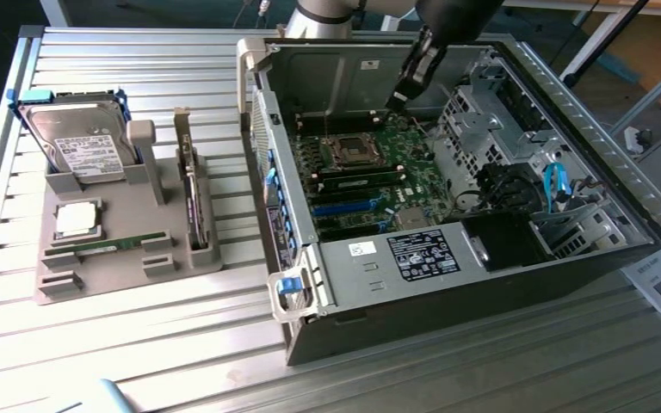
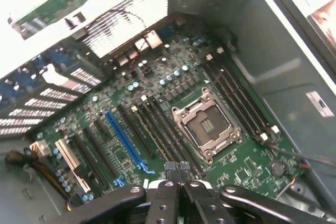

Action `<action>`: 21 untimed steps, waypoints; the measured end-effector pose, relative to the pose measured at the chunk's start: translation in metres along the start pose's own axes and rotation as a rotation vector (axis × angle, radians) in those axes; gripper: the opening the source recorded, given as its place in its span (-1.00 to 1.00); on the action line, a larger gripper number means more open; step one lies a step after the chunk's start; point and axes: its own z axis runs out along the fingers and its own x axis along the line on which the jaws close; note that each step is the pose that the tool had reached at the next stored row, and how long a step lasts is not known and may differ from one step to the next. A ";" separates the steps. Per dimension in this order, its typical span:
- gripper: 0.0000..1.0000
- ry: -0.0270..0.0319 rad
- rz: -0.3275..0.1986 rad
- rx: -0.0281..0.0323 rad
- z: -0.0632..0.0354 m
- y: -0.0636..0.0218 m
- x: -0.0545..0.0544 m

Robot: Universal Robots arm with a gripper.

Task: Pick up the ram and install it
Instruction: 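Press down the ram until it locks into place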

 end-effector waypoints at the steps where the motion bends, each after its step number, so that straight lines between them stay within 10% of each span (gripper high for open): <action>1: -0.80 -0.0021 0.018 0.0003 0.0000 0.0000 0.000; 14: -0.80 -0.0402 0.319 0.0045 0.0005 -0.0001 0.000; 21: -0.80 -0.0768 0.607 0.0084 0.0012 -0.0002 0.000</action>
